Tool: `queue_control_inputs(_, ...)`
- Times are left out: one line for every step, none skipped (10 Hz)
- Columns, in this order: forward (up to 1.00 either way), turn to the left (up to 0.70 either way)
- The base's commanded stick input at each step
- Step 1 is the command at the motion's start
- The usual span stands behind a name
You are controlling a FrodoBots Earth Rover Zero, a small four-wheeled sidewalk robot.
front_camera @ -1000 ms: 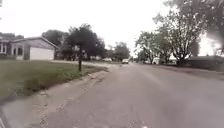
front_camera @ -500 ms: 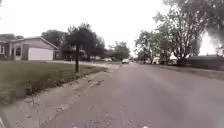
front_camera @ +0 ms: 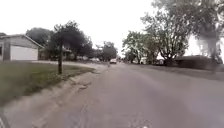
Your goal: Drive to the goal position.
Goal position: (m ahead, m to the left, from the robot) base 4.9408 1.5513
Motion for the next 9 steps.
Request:
queue_control_inputs(0.70,-0.15)
queue_control_inputs(0.70,0.00)
queue_control_inputs(0.70,0.00)
queue_control_inputs(0.70,0.00)
queue_control_inputs(0.70,0.00)
queue_control_inputs(0.70,0.00)
queue_control_inputs(0.70,0.00)
queue_control_inputs(0.70,0.00)
queue_control_inputs(0.70,0.00)
